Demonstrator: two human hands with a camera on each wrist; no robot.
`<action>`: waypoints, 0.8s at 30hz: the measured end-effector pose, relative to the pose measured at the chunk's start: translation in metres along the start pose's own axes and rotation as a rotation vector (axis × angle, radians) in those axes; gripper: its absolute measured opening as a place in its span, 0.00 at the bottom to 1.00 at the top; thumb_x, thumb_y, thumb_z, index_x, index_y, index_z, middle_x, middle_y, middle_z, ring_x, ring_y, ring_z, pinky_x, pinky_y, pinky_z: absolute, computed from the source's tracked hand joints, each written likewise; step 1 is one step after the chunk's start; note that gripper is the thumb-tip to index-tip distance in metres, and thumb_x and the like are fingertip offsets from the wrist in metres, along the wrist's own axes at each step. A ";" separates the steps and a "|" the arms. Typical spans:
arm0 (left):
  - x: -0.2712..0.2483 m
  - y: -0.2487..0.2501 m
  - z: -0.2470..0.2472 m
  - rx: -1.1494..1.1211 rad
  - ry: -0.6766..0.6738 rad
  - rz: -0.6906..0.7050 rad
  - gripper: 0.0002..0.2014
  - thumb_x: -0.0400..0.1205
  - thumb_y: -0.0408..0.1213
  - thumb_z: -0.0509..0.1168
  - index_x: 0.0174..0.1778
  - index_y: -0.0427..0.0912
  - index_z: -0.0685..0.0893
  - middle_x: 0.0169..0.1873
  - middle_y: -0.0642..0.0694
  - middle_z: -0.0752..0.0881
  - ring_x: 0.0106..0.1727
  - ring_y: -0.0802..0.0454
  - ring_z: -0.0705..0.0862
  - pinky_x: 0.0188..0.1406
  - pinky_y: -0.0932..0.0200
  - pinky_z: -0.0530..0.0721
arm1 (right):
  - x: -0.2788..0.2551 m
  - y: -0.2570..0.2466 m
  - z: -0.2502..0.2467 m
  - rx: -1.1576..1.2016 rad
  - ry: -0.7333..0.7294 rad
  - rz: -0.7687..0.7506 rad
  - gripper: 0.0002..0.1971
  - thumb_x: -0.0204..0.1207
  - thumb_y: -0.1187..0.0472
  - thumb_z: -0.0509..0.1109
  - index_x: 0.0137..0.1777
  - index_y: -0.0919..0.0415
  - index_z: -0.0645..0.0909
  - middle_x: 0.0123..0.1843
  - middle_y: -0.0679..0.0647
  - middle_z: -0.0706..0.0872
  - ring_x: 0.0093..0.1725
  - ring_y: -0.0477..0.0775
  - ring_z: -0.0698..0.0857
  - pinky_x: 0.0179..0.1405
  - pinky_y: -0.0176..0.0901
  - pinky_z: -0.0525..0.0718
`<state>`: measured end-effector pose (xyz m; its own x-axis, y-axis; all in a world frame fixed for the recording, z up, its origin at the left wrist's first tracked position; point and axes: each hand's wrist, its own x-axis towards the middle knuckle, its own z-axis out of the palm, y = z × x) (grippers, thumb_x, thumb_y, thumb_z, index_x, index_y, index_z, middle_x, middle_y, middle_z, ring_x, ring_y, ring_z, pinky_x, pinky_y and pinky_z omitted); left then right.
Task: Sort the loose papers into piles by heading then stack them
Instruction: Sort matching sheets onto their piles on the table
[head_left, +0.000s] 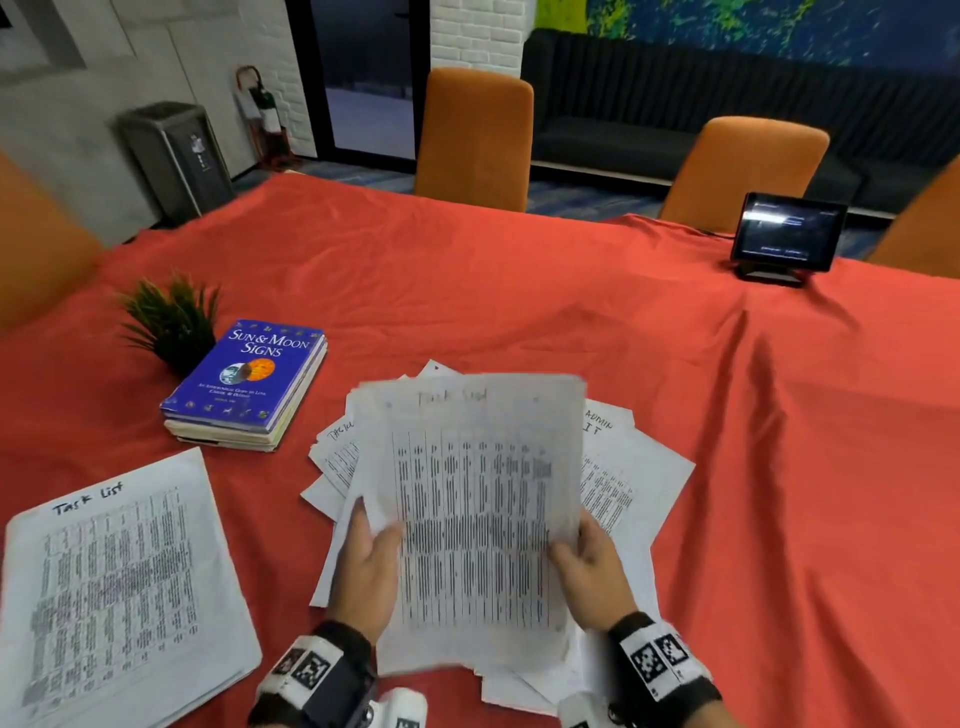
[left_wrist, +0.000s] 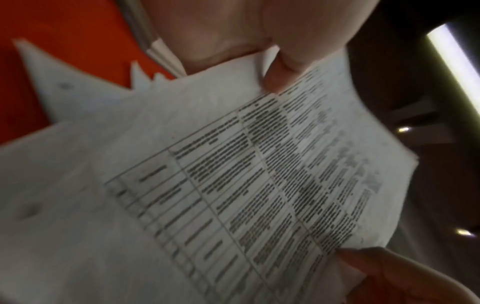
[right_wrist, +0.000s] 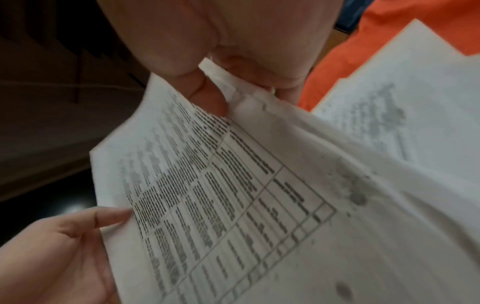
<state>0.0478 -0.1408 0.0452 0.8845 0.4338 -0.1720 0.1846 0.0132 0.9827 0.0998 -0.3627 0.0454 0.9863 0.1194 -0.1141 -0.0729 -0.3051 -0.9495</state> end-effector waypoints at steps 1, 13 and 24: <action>-0.001 0.011 -0.001 -0.051 0.027 0.056 0.23 0.85 0.28 0.58 0.77 0.45 0.70 0.67 0.53 0.82 0.68 0.61 0.79 0.73 0.58 0.73 | 0.000 -0.012 -0.003 0.061 0.039 -0.050 0.19 0.74 0.78 0.62 0.53 0.52 0.81 0.49 0.47 0.90 0.49 0.35 0.87 0.48 0.28 0.82; -0.002 0.031 0.000 -0.267 0.190 0.120 0.30 0.84 0.39 0.61 0.83 0.42 0.61 0.81 0.47 0.66 0.81 0.55 0.63 0.79 0.61 0.59 | -0.005 -0.038 0.012 0.229 0.078 -0.247 0.27 0.73 0.69 0.60 0.54 0.30 0.77 0.53 0.38 0.85 0.55 0.42 0.82 0.55 0.31 0.79; -0.008 0.033 0.013 -0.138 0.185 0.275 0.11 0.89 0.35 0.53 0.63 0.35 0.73 0.50 0.57 0.84 0.47 0.74 0.82 0.45 0.82 0.76 | -0.015 -0.048 0.028 0.217 0.107 -0.334 0.24 0.86 0.64 0.56 0.56 0.26 0.76 0.54 0.38 0.85 0.58 0.42 0.83 0.55 0.27 0.78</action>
<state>0.0523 -0.1553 0.0779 0.7985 0.5932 0.1027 -0.1199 -0.0105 0.9927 0.0846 -0.3233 0.0849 0.9699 0.0759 0.2314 0.2360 -0.0587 -0.9700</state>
